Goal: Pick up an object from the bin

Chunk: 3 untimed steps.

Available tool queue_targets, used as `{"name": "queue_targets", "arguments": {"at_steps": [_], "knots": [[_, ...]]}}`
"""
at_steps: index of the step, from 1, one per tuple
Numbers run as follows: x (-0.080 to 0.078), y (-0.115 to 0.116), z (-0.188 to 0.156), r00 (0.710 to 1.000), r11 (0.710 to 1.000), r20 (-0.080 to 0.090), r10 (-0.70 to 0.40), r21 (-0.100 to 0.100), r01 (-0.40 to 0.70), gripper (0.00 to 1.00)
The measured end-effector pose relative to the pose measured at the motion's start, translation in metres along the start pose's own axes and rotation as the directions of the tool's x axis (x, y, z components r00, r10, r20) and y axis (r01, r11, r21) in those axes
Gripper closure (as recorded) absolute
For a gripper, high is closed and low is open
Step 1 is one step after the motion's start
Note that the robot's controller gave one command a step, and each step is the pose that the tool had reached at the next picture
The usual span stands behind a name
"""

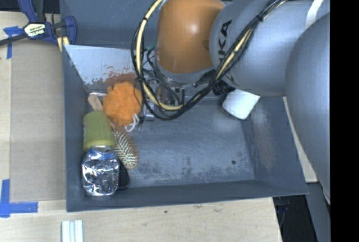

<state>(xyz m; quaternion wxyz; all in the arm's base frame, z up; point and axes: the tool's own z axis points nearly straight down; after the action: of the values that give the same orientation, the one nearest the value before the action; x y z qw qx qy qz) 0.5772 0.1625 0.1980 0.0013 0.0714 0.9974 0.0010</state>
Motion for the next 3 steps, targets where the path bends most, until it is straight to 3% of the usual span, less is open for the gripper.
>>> {"name": "queue_targets", "arguments": {"at_steps": [1, 2, 3], "knots": [[-0.006, -0.027, -0.017, 0.988, 0.988, 0.007, -0.156, -0.002, 0.156, 0.0], [-0.023, -0.013, -0.012, 0.967, 0.968, 0.015, -0.253, -0.002, 0.253, 0.0], [-0.039, 0.014, 0.069, 0.98, 0.98, 0.012, -0.2, -0.003, 0.2, 0.0]]}}
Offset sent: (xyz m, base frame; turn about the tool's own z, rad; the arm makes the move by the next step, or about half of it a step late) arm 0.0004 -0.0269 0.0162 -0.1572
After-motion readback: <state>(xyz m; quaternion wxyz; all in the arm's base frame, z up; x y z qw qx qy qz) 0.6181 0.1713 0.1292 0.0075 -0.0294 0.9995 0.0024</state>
